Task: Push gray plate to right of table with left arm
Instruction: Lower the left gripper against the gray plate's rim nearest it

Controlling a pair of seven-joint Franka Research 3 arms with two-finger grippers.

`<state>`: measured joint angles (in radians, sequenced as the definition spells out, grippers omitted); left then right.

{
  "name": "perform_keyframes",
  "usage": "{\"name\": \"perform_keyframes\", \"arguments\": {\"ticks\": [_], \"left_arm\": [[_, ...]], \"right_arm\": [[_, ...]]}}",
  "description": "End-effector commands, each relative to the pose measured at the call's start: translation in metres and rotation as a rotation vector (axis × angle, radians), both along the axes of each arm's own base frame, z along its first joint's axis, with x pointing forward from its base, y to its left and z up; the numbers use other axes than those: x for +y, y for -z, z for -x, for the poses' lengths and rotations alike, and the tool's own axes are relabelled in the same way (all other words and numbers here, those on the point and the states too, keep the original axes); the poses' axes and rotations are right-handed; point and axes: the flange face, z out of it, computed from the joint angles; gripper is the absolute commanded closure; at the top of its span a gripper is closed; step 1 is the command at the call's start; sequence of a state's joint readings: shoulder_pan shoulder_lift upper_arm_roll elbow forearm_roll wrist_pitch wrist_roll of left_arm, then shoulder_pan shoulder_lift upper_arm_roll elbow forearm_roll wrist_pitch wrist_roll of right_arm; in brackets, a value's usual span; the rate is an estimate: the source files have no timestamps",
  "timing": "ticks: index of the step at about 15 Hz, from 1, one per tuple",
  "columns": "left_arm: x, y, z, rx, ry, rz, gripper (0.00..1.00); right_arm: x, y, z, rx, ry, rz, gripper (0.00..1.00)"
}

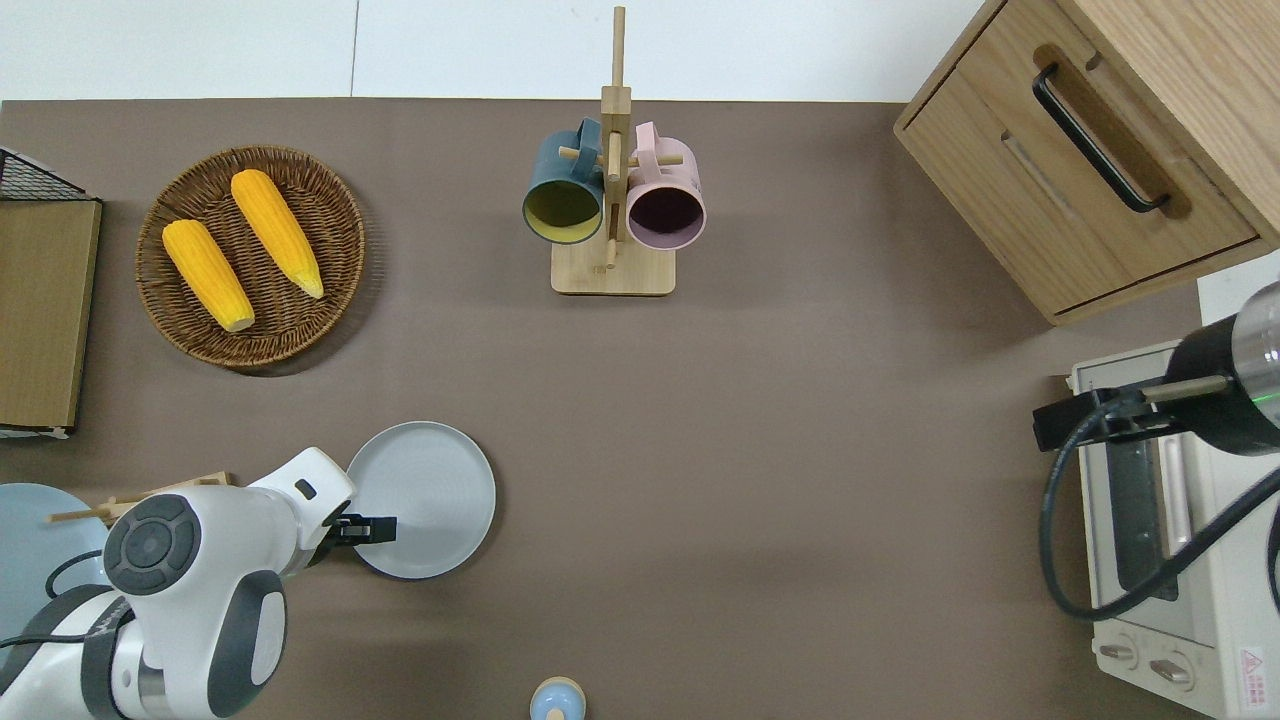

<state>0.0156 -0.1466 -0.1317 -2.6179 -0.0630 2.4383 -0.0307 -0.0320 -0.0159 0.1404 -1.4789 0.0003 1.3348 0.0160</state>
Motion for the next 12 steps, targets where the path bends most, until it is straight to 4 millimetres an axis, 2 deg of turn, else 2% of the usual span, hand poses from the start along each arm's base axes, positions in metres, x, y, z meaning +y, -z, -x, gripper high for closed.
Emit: {"name": "perform_keyframes", "arguments": {"ticks": [1,4,6,8,10,12], "left_arm": [[-0.0046,0.0084,0.0038,-0.011,-0.01,0.007,0.01],[-0.0092,0.0118,0.0028,-0.018,-0.022,0.008,0.04],[-0.013,0.0137,0.0034,-0.014,-0.027,0.007,0.38],[-0.013,0.0139,0.0037,-0.012,-0.026,0.006,0.77],[-0.0111,0.0138,0.0041,-0.007,-0.019,0.006,0.98],[-0.0111,0.0138,0.0041,-0.007,-0.017,0.007,1.0]], "right_arm": [[-0.0017,-0.0043,0.0025,0.004,0.015,-0.002,0.017],[-0.0017,-0.0043,0.0025,0.004,0.017,-0.001,0.017],[-0.0017,-0.0043,0.0025,0.004,0.015,-0.002,0.017],[-0.0009,-0.0043,0.0026,0.004,0.014,-0.002,0.017],[-0.0017,-0.0043,0.0025,0.004,0.015,-0.002,0.017],[-0.0009,-0.0043,0.0026,0.004,0.015,-0.001,0.017]]}}
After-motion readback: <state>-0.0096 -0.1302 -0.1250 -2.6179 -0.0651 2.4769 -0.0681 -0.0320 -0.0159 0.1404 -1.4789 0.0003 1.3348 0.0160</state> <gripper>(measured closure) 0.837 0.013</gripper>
